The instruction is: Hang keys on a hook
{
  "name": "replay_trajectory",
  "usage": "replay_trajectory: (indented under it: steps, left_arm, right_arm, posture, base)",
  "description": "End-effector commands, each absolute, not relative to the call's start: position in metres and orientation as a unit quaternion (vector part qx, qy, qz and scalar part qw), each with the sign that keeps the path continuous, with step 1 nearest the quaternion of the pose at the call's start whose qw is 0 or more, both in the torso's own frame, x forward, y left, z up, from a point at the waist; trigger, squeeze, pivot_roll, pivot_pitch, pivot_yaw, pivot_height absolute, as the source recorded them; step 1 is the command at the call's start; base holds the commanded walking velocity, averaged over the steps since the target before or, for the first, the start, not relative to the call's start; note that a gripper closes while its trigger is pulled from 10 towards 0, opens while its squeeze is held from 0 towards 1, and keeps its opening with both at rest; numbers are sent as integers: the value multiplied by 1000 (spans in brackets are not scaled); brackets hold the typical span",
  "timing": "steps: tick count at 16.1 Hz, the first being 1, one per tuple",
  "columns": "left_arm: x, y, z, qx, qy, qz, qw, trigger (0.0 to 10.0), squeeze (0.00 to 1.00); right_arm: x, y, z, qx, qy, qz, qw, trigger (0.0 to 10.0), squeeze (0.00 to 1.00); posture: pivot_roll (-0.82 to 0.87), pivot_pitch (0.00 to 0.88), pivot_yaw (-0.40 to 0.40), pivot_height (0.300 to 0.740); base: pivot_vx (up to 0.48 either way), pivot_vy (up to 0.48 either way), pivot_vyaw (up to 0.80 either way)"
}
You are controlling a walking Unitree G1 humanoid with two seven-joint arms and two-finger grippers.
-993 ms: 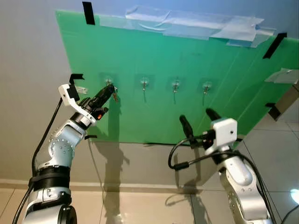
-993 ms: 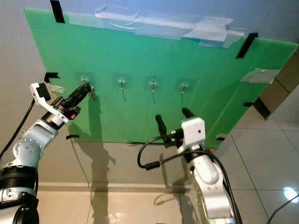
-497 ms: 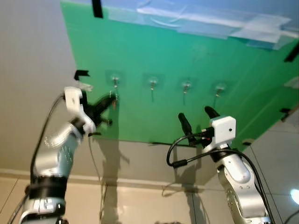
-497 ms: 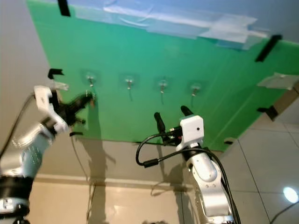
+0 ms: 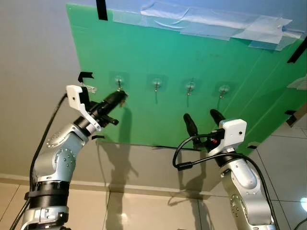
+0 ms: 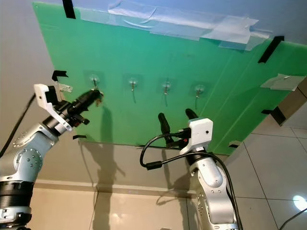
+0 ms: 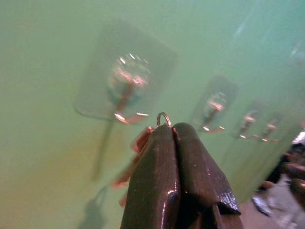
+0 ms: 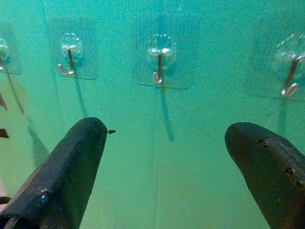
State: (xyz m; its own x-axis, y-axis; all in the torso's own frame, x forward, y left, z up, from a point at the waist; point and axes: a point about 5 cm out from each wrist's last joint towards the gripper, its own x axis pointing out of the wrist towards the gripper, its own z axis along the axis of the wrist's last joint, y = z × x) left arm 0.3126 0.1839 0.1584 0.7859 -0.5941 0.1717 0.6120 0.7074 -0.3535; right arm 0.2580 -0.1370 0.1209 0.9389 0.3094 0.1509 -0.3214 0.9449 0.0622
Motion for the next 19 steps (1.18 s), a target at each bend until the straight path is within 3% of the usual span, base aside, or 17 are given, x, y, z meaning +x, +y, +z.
replay_trajectory:
  steps: [1,5,11,19]
  left_arm:
    - [308,174,156,-210,-9,-349,913,10000,0]
    - [294,161,140,-216,24,-361,907,10000,0]
    - [307,182,161,-217,-20,-320,922,10000,0]
    - [312,186,162,-234,-23,-307,922,10000,0]
  right_arm:
    - [257,-140,121,46,-66,157,984,10000,1000]
    - [254,-140,116,36,-54,160,985,10000,1000]
    - [253,-137,117,26,-55,166,984,10000,1000]
    - [253,-138,116,17,-50,164,985,10000,1000]
  posture:
    - [-17,0,-63,740]
    - [-12,0,-63,740]
    - [-12,0,-67,740]
    - [-11,0,-68,740]
  base:
    - [0,0,0]
    - [0,0,0]
    - [0,0,0]
    - [0,0,0]
